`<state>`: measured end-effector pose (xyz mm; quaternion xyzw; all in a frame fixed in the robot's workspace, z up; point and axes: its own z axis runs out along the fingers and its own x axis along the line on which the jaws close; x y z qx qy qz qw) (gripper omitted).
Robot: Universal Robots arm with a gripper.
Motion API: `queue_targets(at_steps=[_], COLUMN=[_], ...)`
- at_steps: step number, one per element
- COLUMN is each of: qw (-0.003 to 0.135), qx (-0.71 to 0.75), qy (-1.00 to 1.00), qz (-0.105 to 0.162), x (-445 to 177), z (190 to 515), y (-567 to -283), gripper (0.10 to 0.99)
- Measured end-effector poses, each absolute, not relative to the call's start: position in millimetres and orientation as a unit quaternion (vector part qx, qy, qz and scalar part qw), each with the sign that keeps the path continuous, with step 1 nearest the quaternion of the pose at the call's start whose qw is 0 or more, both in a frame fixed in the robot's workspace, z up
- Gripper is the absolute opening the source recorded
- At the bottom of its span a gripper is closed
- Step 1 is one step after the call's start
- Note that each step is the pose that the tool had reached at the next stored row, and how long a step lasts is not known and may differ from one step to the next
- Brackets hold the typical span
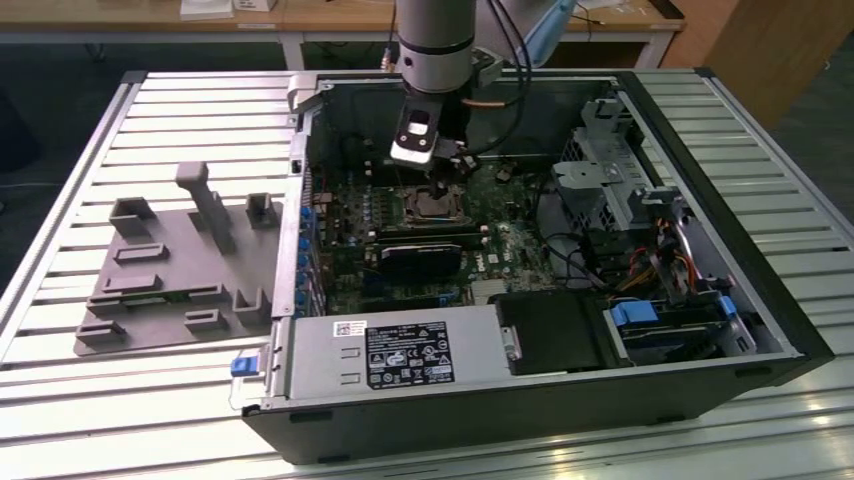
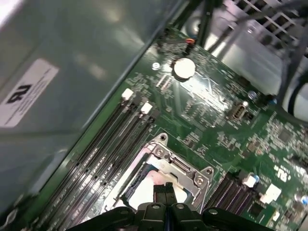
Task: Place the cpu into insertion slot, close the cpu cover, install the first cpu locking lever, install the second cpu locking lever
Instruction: 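Close the cpu cover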
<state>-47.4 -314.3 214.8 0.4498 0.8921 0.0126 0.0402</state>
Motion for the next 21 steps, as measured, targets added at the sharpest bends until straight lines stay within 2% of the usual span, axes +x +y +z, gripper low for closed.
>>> queue_targets(at_steps=[21], qw=[0.037], qx=[0.273], qy=[0.961], qz=[0.020], x=[-47.4], z=[213.9], y=[-314.3], gripper=[0.102])
